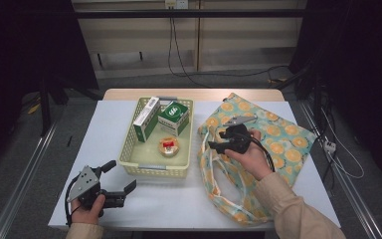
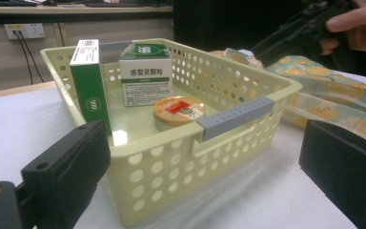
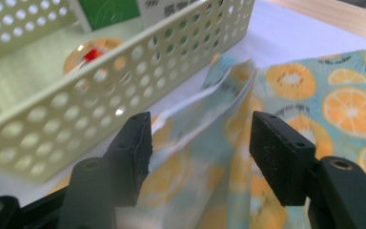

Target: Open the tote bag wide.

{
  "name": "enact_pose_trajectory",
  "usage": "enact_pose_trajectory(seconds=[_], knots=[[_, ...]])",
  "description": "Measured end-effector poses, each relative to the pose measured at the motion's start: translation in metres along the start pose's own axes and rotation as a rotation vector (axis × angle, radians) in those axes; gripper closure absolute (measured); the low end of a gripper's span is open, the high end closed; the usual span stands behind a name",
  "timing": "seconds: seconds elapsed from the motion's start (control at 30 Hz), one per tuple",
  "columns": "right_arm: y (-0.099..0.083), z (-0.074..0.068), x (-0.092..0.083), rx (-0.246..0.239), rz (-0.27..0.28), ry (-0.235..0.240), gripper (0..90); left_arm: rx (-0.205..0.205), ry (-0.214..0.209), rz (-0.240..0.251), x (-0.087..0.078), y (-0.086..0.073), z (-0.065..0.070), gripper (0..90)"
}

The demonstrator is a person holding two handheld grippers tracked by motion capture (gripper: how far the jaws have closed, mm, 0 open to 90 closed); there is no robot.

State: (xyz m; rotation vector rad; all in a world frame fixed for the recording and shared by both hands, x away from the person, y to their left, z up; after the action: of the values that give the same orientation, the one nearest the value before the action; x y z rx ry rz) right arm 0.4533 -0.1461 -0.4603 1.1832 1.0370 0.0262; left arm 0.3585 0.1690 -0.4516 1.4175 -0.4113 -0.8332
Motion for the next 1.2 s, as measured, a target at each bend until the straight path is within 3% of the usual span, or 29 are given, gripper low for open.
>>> enact_pose_trajectory(seconds=[0.27,0.47,0.57,0.7,0.77,0.83,1.0,1.1,1.2], knots=[[-0.032,-0.025,-0.025,-0.061,-0.042,0.04,52.4,0.005,0.003,-0.002,0.0,0.0,0.001,2.8],[-0.069,-0.035,-0.02,-0.092,-0.117,0.03,51.4,0.004,0.002,-0.001,0.0,0.0,0.001,2.8],[-0.081,-0.033,-0.014,-0.081,-0.139,0.026,59.7,0.007,-0.001,-0.003,0.001,0.0,0.002,2.8],[-0.08,-0.026,-0.009,-0.087,-0.117,0.0,89.4,0.005,-0.001,-0.006,0.001,0.0,0.002,2.8],[-0.077,-0.021,-0.006,-0.076,-0.11,-0.008,90.0,0.003,-0.002,-0.007,0.002,-0.001,0.002,2.8],[-0.075,-0.012,-0.004,-0.091,-0.118,-0.051,90.0,0.002,-0.002,-0.007,0.002,-0.001,0.002,2.8],[-0.067,0.022,0.001,-0.025,-0.093,-0.125,90.0,0.004,-0.003,-0.009,0.002,-0.002,0.002,2.8],[-0.062,0.037,0.004,0.013,-0.079,-0.134,90.0,0.009,-0.004,-0.012,0.002,-0.002,0.001,2.8],[-0.061,0.029,0.007,0.015,-0.08,-0.083,90.0,0.004,-0.002,-0.013,0.002,-0.002,0.0,2.8]])
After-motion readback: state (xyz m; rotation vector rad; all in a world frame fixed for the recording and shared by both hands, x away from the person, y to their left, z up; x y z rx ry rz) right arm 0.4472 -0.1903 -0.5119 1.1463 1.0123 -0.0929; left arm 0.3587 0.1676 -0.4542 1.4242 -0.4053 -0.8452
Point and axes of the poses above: each handheld gripper's, and its own axes: x roughly forward along the jaws, y roughly out of its top, z roughly to its right, the point moved 9 cm from there along x, roughly forward along the jaws, and after that the axes turned 6 degrees about -x, right-handed, at the moved point
